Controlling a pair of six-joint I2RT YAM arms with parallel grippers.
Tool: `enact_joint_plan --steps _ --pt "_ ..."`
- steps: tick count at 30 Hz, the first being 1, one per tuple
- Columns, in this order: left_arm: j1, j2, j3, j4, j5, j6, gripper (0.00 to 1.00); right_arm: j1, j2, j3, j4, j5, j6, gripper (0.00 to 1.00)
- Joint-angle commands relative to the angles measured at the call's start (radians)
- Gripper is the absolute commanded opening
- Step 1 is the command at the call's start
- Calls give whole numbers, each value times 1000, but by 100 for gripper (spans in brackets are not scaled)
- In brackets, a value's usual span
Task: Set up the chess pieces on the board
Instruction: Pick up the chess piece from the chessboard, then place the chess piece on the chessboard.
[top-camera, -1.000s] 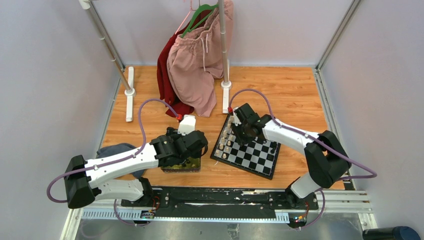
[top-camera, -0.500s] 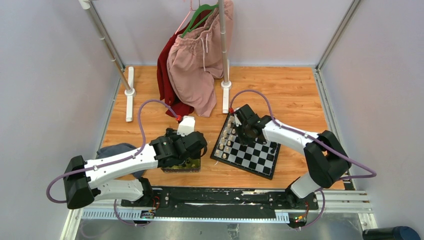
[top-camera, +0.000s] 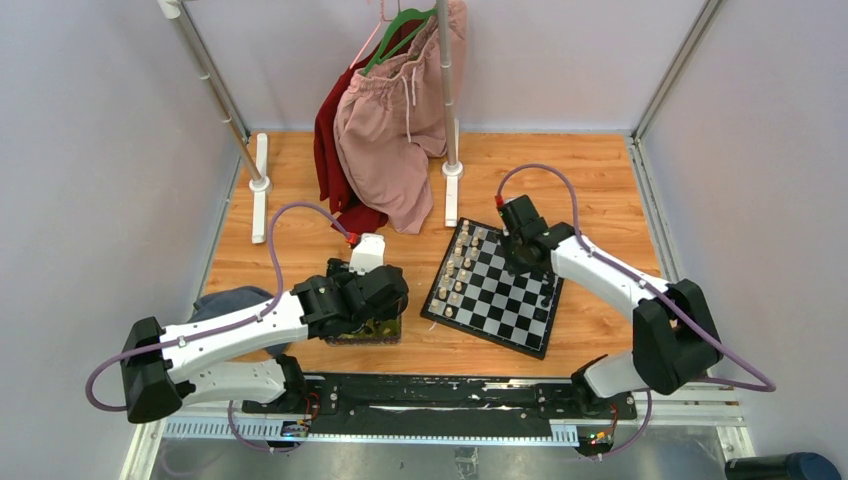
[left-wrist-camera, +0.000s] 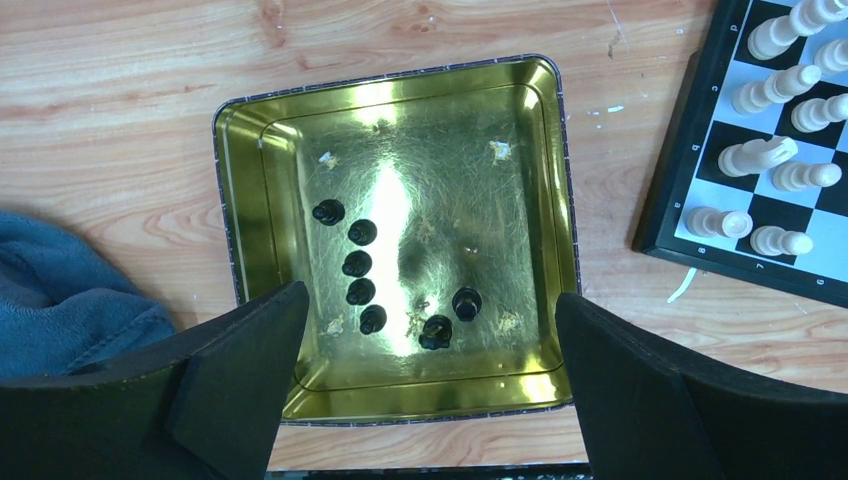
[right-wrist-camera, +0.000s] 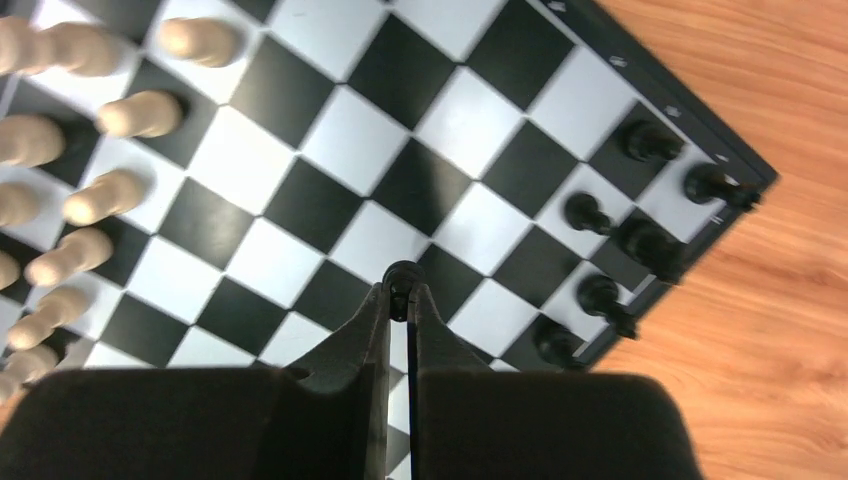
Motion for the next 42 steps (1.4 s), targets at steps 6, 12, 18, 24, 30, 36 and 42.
enact_joint_plan --steps 6,12,18,24,30,36,42 --pt "8 -21 -20 4 -3 -5 100 -147 -2 -9 -79 26 37 0" --pt "8 -12 -13 6 -6 3 100 -183 25 -17 -72 18 36 0" --pt "9 -9 -13 5 -6 7 100 -224 59 -30 -57 -1 34 0" --pt "9 -4 -12 6 -8 10 100 -251 75 -43 -43 -16 30 0" --pt "8 10 -5 9 -8 16 100 -269 88 -52 -38 -24 24 0" --pt "10 23 3 16 -8 19 100 -276 98 -49 -33 -29 17 12" --pt "10 34 13 17 -7 19 100 -276 82 -39 -38 -45 11 34"
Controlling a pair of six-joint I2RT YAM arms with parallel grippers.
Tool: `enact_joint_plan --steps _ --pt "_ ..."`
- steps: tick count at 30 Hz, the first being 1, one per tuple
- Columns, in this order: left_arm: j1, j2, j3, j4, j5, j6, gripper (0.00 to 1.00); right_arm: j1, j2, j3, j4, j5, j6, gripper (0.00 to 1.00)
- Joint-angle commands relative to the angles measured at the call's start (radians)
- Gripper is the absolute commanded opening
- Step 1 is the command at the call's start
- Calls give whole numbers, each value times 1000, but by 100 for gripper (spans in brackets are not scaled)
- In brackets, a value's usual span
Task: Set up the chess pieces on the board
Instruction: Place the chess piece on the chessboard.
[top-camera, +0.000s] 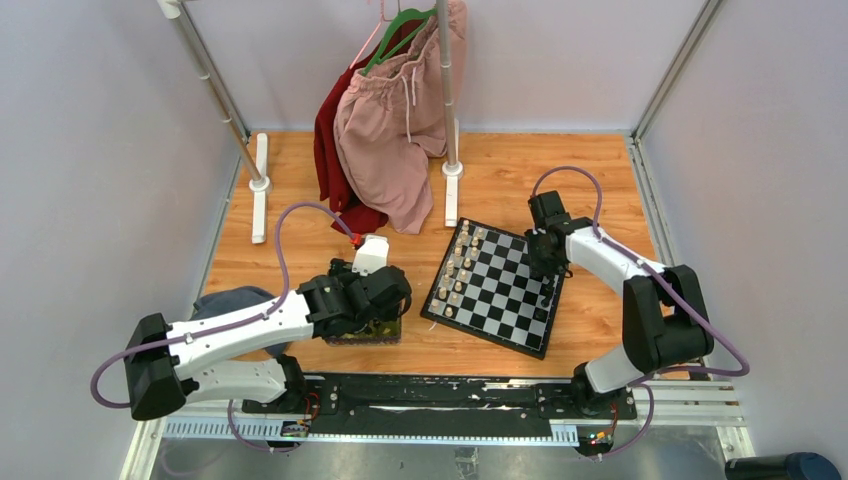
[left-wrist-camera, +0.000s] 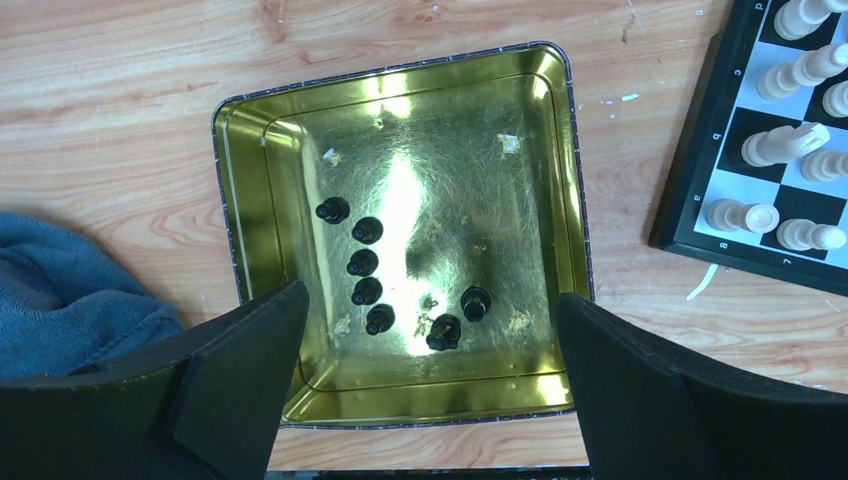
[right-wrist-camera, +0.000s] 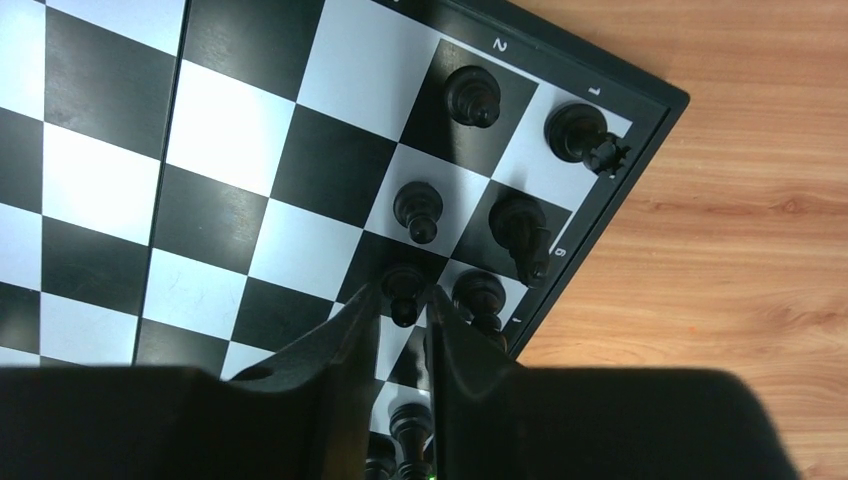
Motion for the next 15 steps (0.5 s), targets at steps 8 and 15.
enact_joint_plan --steps 8,15 --pt "10 33 34 20 -3 -6 100 -14 -74 8 -57 -21 -15 34" --pt "10 60 50 17 -16 -5 100 -6 -168 66 -109 -55 -28 34"
